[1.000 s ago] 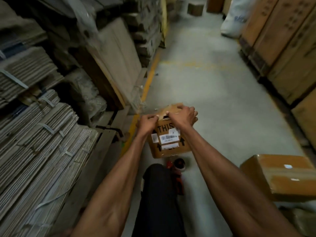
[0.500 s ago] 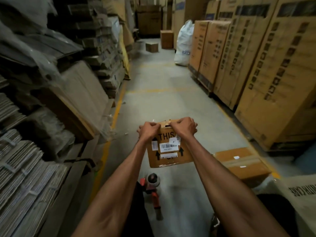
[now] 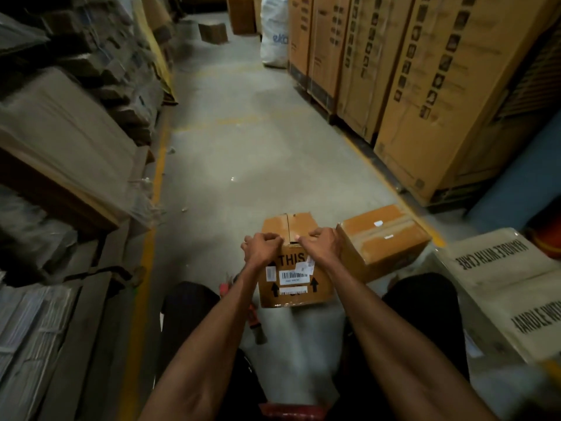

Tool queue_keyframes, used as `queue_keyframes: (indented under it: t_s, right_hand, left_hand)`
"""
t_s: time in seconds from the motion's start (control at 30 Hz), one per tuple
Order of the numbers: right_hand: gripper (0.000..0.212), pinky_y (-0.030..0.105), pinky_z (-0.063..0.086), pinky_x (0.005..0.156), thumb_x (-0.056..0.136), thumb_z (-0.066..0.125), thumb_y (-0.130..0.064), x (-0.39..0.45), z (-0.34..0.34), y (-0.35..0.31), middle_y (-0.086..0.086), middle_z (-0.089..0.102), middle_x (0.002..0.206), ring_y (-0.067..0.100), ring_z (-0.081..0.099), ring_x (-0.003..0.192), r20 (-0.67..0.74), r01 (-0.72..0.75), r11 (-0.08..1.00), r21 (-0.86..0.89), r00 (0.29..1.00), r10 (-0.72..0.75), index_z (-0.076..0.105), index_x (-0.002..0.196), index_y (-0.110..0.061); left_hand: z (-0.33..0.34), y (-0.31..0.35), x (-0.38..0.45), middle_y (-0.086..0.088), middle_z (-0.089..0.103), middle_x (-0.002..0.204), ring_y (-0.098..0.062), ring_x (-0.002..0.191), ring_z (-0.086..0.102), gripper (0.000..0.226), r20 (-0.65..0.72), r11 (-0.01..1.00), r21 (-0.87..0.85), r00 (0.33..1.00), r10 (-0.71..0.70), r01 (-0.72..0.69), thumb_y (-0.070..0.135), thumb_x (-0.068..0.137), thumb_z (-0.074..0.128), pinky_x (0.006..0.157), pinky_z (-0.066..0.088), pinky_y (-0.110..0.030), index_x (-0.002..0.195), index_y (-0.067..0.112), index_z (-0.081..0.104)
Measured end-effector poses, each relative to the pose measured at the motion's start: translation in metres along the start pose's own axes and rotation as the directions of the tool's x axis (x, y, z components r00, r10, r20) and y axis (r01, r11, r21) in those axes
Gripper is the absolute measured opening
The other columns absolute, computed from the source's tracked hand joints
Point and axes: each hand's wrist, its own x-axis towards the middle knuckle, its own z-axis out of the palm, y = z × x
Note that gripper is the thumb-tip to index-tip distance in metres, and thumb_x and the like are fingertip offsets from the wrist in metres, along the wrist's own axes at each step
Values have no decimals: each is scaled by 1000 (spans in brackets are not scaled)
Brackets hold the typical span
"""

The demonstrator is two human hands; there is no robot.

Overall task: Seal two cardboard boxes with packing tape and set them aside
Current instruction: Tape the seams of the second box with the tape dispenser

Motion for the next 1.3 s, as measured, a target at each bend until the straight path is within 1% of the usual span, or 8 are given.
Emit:
queue_keyframes:
  t_s: [0.1,0.23,0.37,0.47,0.63,0.77,1.17,1.3]
  right_hand:
    - [61,47,49,102,71,73,-70,-13,19,47,3,64,124,25,55,121,51,-38,999,-9,998,39,71,112,-24]
    - [65,42,48,101,72,68,-77,-30,24,82,4,59,123,23,52,120,52,-23,1000,19,998,22,73,112,-26]
    - [60,36,44,101,74,74,-70,-38,25,86,4,53,125,25,49,123,55,-17,997,71,998,13,73,115,-27]
    - [74,33,42,101,71,80,-66,-50,28,84,4,42,128,26,47,124,130,-35,994,103,991,21,64,132,-26]
    - [89,46,38,111,74,80,-62,-64,29,94,10,38,152,31,38,140,237,-95,987,131,969,62,46,150,-30]
    - [80,51,33,114,81,73,-64,-70,25,98,8,39,156,30,30,143,233,-21,999,47,972,10,46,149,-30]
    - [77,49,36,110,89,56,-71,-71,22,122,11,44,152,33,40,138,257,38,990,-134,966,-3,41,152,-30]
    - [76,50,36,110,90,53,-71,-73,23,123,12,43,151,32,39,138,266,58,986,-159,964,-14,38,152,-30]
  left_hand:
    - [22,-29,-16,-12,61,126,-37,124,50,59,63,999,35,998,-22,20,75,74,56,103,50,-52,118,40,73]
    - [15,-21,-56,-11,39,132,-38,132,38,48,176,994,94,984,37,-54,64,86,63,114,38,-50,126,38,69]
    - [6,-34,-64,-6,33,128,-37,132,41,75,285,986,121,956,75,-114,76,68,74,114,40,-52,133,41,60]
    - [-1,-54,-70,-6,35,133,-38,129,50,86,305,989,111,951,59,-97,75,68,76,109,44,-50,141,38,51]
    - [4,-77,-70,-8,37,161,-30,142,44,118,347,989,107,936,57,-100,80,63,76,115,39,-53,158,27,29]
    - [8,-87,-77,-10,46,156,-30,138,50,110,325,968,181,939,111,-177,89,70,61,111,43,-47,155,24,36]
    - [11,-78,-78,-17,43,156,-37,134,52,99,300,986,37,943,145,-163,92,82,31,111,42,-58,159,30,24]
    - [12,-78,-78,-16,50,150,-35,126,59,94,351,972,123,925,145,-199,82,86,46,105,46,-49,159,26,27]
